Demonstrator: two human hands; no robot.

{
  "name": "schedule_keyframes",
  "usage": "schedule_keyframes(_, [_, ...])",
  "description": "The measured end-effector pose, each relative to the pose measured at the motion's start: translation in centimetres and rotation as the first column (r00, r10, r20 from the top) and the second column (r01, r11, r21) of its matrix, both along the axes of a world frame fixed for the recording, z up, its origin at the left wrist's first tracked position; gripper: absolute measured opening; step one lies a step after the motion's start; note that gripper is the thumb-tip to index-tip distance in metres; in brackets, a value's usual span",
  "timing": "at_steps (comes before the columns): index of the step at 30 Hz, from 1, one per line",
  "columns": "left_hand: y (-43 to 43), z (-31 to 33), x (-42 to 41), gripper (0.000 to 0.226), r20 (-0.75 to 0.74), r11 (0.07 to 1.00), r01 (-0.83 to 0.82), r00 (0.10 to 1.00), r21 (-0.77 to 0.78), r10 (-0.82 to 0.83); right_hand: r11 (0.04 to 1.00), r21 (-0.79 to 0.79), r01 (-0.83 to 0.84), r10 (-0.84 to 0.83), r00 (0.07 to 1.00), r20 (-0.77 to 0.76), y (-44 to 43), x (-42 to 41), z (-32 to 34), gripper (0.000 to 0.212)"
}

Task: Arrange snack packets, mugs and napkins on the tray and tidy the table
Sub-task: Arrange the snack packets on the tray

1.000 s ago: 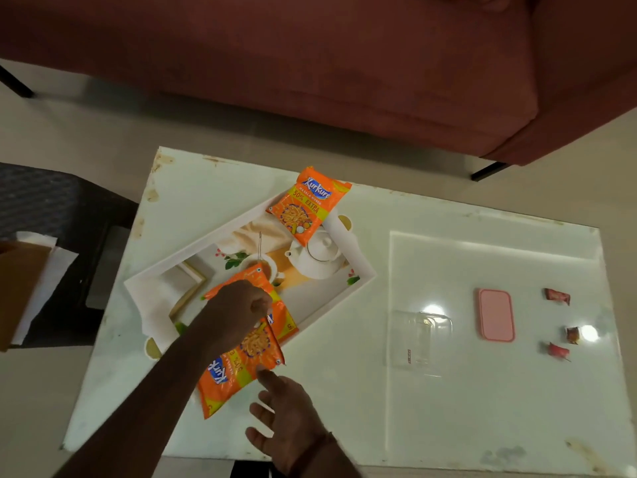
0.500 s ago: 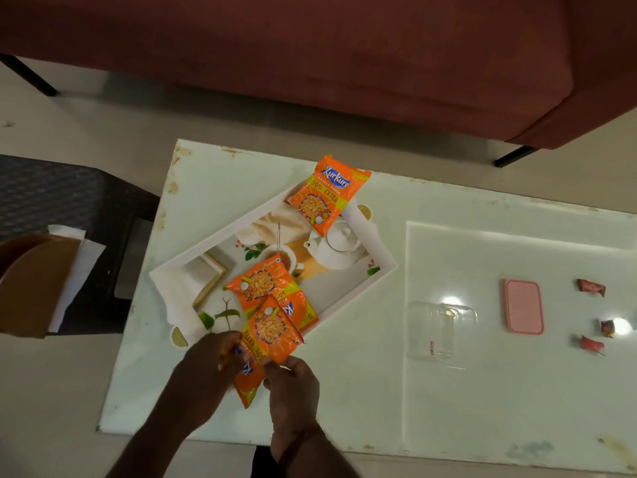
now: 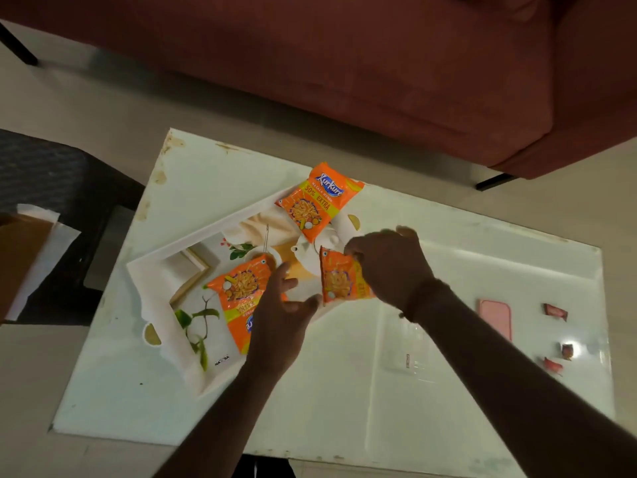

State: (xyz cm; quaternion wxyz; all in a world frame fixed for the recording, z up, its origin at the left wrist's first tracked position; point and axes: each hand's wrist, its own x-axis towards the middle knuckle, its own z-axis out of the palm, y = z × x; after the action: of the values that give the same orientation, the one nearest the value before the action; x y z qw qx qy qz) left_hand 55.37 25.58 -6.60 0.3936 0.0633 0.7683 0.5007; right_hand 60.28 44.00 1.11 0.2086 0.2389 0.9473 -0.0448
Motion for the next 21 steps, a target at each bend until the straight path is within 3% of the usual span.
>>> schedule_keyframes(2, [2.3, -0.8, -0.3, 0.049, 0.109, 0.999, 0.027, 0.994, -0.019, -0.025, 0.989, 0.046, -0.142, 0.137, 0.987, 0.088, 1.4, -1.8, -0.2, 0.036])
schedule_keyframes(4, [4.3, -1.3, -0.4, 0.053, 0.241, 1.0, -0.002, 0.971, 0.002, 0.001, 0.965, 0.089, -0.246, 0.232, 0.961, 0.148, 2.0, -3.7, -0.9, 0.036])
schedule_keyframes(7, [6.4, -1.6, -0.7, 0.071, 0.211, 1.0, 0.014, 0.977, -0.018, -0.01, 0.948, 0.117, -0.297, 0.266, 0.938, 0.223, 2.1, -6.0, -2.8, 0.033])
schedule_keyframes(9, [7.2, -1.9, -0.8, 0.061, 0.136, 0.997, 0.072, 0.988, -0.024, -0.068, 0.94, 0.137, -0.313, 0.278, 0.934, 0.223, 2.0, -6.6, -4.2, 0.032])
schedule_keyframes(12, [7.8, -2.4, -0.8, 0.054, 0.04, 0.993, 0.116, 0.992, -0.008, -0.116, 0.937, 0.18, -0.3, 0.286, 0.953, 0.102, 2.1, -6.2, -6.4, 0.031])
schedule_keyframes(15, [8.1, -2.9, -0.8, 0.061, -0.043, 0.983, 0.181, 0.982, -0.011, -0.182, 0.959, 0.186, -0.213, 0.246, 0.953, -0.175, 2.0, -4.6, -7.8, 0.026])
schedule_keyframes(18, [7.8, -2.9, -0.6, 0.07, -0.101, 0.98, 0.197, 0.975, -0.036, -0.2, 0.976, 0.203, -0.086, 0.165, 0.894, -0.416, 0.5, -1.9, -8.8, 0.029])
schedule_keyframes(21, [6.5, -2.3, -0.2, 0.071, -0.172, 0.942, 0.312, 0.928, -0.122, -0.33, 0.985, 0.161, -0.054, 0.113, 0.917, -0.384, -2.0, 1.2, -10.2, 0.046])
